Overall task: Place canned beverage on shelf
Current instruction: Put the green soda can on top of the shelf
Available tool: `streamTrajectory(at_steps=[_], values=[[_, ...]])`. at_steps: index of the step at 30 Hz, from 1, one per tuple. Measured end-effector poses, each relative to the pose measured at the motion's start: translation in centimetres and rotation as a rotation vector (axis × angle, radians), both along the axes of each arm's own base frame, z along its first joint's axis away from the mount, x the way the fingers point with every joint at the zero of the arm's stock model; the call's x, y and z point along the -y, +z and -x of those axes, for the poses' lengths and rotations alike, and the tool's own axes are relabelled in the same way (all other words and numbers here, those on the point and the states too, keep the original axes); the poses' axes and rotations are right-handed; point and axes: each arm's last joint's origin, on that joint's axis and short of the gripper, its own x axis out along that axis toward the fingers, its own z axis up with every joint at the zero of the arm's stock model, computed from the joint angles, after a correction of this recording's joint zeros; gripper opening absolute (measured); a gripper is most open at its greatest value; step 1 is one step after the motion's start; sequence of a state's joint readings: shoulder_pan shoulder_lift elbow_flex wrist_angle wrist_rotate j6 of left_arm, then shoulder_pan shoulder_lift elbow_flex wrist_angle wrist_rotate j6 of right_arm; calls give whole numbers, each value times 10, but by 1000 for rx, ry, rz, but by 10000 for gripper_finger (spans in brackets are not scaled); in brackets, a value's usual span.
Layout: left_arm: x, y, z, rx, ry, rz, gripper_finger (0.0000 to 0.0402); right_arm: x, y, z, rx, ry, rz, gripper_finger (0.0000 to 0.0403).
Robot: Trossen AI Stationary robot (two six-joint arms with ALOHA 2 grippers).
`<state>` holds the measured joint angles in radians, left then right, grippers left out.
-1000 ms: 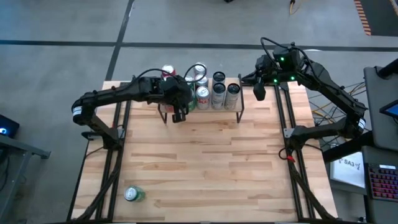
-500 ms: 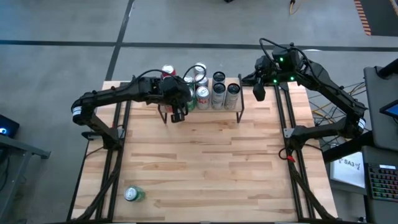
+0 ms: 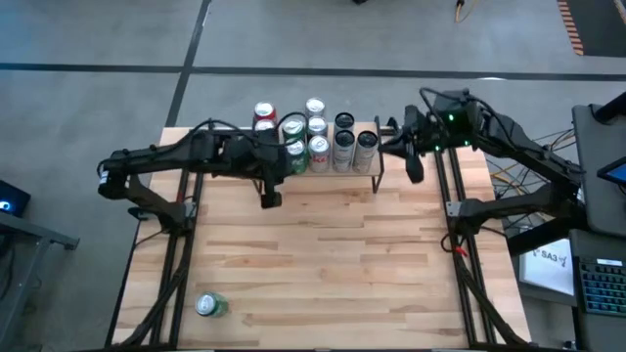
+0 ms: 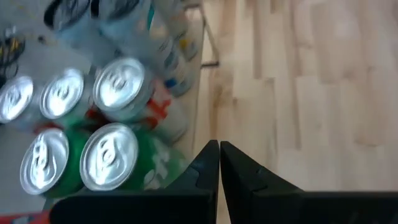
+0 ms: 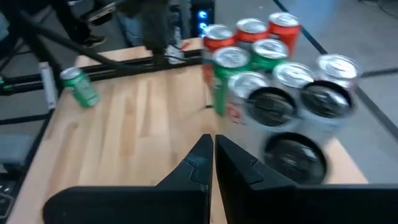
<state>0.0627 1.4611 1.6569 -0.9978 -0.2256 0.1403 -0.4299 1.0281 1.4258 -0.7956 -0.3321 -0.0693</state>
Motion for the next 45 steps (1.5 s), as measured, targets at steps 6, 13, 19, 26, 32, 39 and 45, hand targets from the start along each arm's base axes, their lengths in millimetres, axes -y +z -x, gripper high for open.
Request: streamTrajectory(at_steps=[6,13,19,26,32,39,45], values=[[18,7,11,46,39,97,0,-30,-10,-7,-22,40,25,9],[64,0,19,16,142,340,0,-58,-21,-15,-52,133,8,9],[113,-11,34,-92,271,555,0,-70,-29,-21,-74,180,-18,9],[168,-27,59,-382,333,736,0,-82,-32,-26,-84,226,-36,9],[194,-37,70,-467,427,767,0,-89,-35,-31,-94,250,-50,9],[217,-50,82,-517,599,744,14,-101,-38,-35,-113,283,-86,9],[244,-66,89,-555,654,713,69,-112,-38,-36,-116,323,-100,9]])
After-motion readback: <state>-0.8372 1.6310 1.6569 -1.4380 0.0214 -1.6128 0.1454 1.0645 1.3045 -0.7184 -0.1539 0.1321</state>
